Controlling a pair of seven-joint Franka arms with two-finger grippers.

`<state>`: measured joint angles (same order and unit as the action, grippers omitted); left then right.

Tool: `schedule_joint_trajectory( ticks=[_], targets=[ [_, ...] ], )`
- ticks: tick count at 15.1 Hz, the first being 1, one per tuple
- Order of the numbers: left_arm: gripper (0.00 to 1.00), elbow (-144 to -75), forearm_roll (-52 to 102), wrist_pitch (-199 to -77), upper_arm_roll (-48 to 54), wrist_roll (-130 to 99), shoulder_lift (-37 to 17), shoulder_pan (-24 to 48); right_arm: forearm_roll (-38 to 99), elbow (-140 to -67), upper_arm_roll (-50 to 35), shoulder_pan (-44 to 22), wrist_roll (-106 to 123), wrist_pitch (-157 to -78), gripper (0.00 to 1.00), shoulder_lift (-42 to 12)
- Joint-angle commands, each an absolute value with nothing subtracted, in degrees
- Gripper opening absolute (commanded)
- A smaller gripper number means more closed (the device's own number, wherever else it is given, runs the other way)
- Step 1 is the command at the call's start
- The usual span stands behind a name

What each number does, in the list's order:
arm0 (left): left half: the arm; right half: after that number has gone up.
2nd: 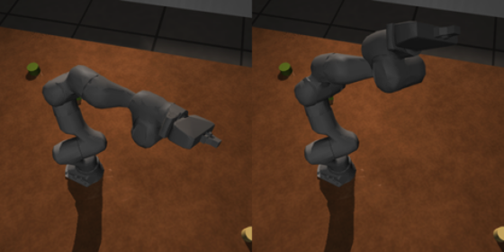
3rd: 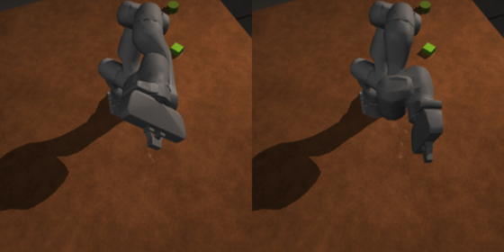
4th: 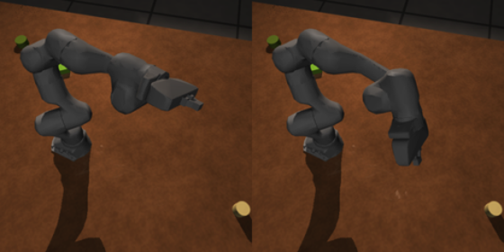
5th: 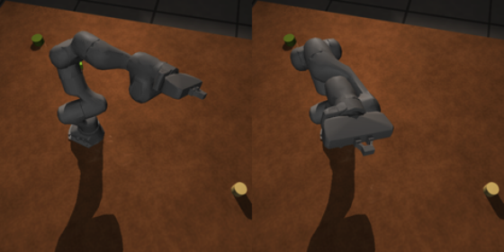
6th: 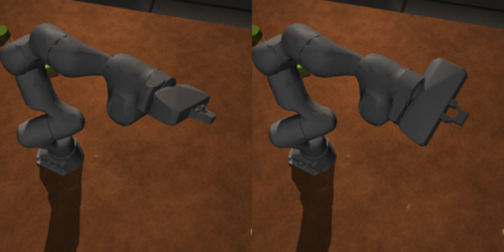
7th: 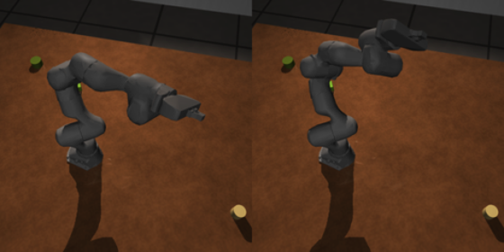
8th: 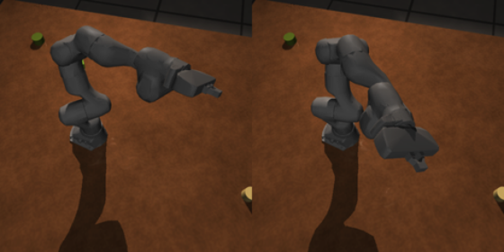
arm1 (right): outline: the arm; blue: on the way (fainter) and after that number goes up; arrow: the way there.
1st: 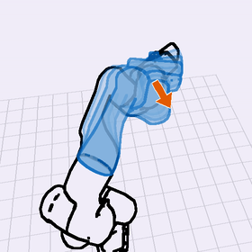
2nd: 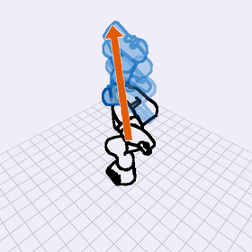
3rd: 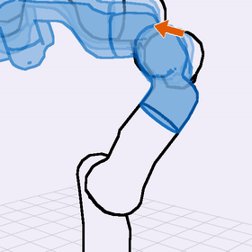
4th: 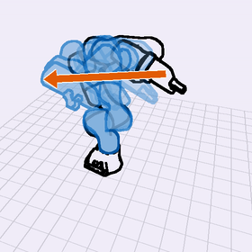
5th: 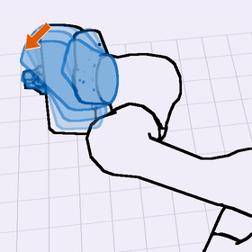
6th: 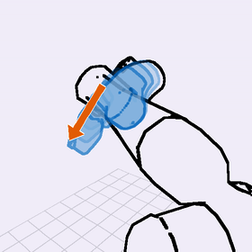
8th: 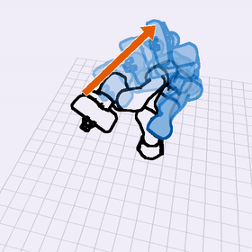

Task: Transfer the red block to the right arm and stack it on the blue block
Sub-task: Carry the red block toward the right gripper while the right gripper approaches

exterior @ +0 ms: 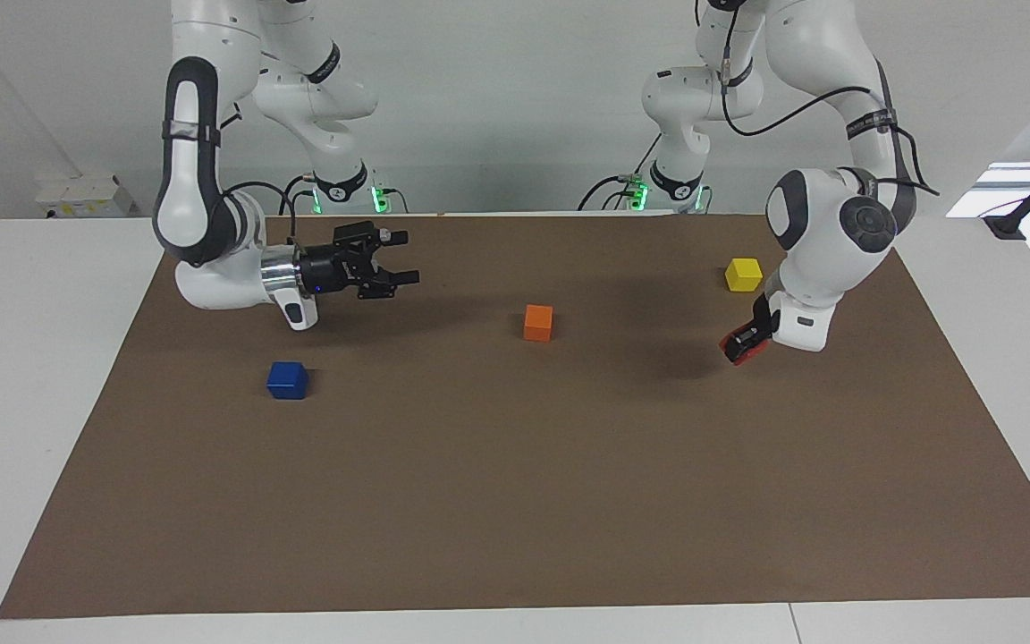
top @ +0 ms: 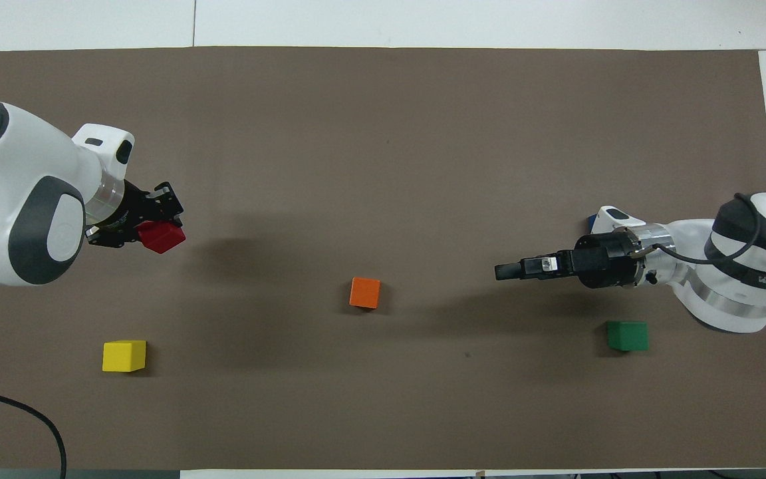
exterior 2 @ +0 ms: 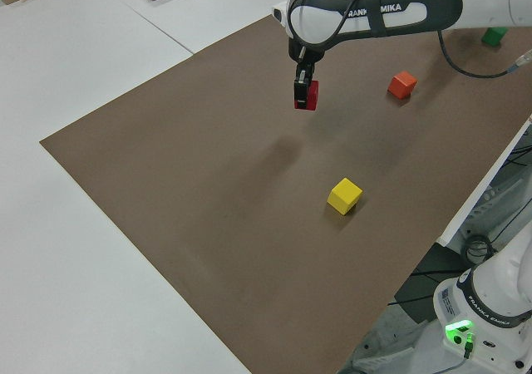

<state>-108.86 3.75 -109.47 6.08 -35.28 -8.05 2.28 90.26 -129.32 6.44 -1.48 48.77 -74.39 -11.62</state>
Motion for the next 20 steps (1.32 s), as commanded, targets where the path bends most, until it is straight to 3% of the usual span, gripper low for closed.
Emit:
schedule_joint_trajectory(
  ticks=[1, 4, 10, 17, 20],
  targets=[
    [0.00, -106.96, 8.94, -101.44, 8.08, -45.23, -2.04, 2.99, 98.93, -129.20, 6.33, -4.03, 48.88, -67.00, 1.00, -14.15],
    [0.00, -107.23, 17.38, -99.94, 11.15, -61.02, 4.99, 2.99, 109.47, -129.99, 6.24, -7.54, 46.67, -62.33, 1.00, -15.20],
    [0.00, -107.14, 25.22, -100.64, 21.08, -89.79, 11.24, 2.99, 126.98, -130.69, 6.24, -17.30, 46.67, -54.50, 1.00, -19.51],
    [0.00, -107.14, 31.38, -105.45, 27.15, -112.29, 12.57, 3.08, 136.48, -126.67, 4.75, -24.07, 51.31, -47.13, 1.00, -26.97],
    [0.00, -107.75, 31.29, -111.16, 30.58, -120.38, 12.66, 3.51, 136.32, -125.95, 4.75, -24.34, 51.33, -48.86, 1.00, -27.51]
  ],
)
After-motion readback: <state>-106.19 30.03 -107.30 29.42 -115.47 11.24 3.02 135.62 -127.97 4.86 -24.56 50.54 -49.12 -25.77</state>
